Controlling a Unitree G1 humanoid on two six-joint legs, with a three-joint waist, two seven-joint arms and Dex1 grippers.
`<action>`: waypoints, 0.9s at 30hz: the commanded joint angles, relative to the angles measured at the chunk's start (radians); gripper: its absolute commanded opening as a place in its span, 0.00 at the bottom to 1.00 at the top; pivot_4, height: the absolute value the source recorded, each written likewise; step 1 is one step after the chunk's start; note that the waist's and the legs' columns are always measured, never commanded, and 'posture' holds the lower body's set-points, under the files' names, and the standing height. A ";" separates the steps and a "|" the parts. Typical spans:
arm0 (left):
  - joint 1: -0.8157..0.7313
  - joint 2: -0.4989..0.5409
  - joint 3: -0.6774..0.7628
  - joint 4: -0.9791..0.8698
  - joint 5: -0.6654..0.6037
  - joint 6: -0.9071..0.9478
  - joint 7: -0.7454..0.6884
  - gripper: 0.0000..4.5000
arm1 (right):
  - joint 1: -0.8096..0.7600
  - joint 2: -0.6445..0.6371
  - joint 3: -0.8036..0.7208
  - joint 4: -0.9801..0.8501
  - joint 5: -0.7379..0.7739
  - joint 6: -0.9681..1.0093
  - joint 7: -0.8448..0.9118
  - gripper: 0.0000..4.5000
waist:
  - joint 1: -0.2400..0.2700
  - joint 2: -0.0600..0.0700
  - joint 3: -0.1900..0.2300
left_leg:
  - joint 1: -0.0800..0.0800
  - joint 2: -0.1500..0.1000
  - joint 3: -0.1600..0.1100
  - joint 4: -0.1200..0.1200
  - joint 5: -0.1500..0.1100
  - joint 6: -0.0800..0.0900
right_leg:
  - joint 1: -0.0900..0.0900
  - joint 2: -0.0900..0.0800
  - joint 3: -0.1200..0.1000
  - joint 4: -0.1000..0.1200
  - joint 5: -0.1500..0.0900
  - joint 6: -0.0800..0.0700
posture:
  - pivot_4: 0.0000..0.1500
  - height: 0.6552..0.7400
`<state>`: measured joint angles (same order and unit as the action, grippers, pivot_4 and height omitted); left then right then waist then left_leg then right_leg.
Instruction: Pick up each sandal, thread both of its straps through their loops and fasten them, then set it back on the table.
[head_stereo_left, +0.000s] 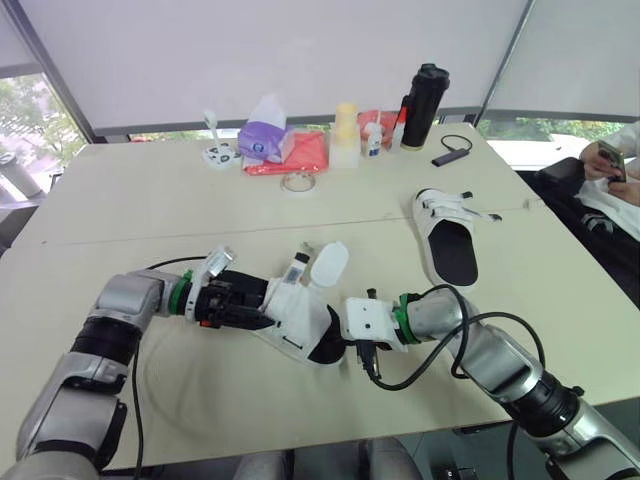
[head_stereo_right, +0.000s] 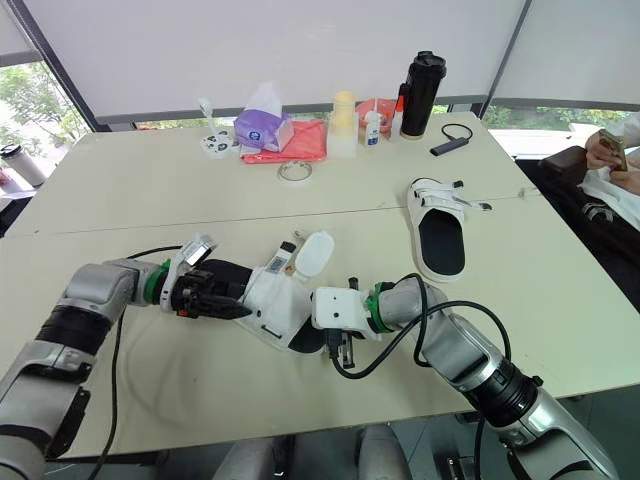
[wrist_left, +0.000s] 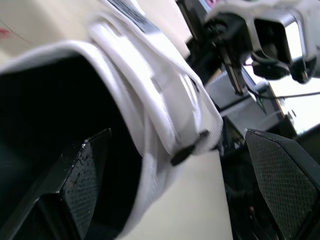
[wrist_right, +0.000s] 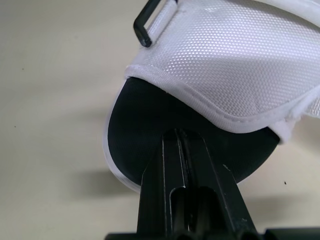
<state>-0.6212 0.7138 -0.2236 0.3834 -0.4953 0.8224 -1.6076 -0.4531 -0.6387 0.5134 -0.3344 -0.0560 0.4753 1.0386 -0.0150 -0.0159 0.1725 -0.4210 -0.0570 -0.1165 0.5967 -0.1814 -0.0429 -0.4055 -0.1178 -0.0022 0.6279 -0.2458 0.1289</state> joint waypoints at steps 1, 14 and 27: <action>0.022 0.037 -0.026 -0.074 -0.060 0.007 -0.007 0.98 | 0.019 -0.017 0.024 0.030 -0.026 0.025 0.008 0.00 | 0.000 0.000 0.000 | 0.000 0.000 0.000 0.000 0.000 0.000 | 0.000 0.000 0.000 0.000 0.000 0.000 | 1.00 1.00; 0.154 0.112 0.013 -0.376 -0.199 0.143 0.016 0.98 | -0.035 -0.029 -0.053 -0.022 0.030 0.082 0.037 0.00 | 0.004 0.000 0.000 | -0.002 0.000 0.000 0.000 0.000 0.000 | -0.001 -0.001 0.000 0.000 -0.002 -0.003 | 1.00 1.00; 0.172 0.075 0.056 -0.377 -0.226 0.175 0.092 0.98 | -0.030 -0.015 -0.073 -0.123 0.156 0.232 0.048 0.00 | 0.002 0.000 0.001 | -0.005 0.000 0.000 0.000 0.000 0.000 | -0.005 -0.001 0.000 0.000 -0.001 -0.003 | 1.00 1.00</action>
<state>-0.4441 0.7918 -0.2083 0.0299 -0.6890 0.9943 -1.5190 -0.4761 -0.6632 0.4582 -0.4319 0.0841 0.7092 1.0967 -0.0129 -0.0155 0.1736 -0.4256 -0.0568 -0.1164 0.5967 -0.1814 -0.0428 -0.4101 -0.1186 -0.0023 0.6276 -0.2473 0.1261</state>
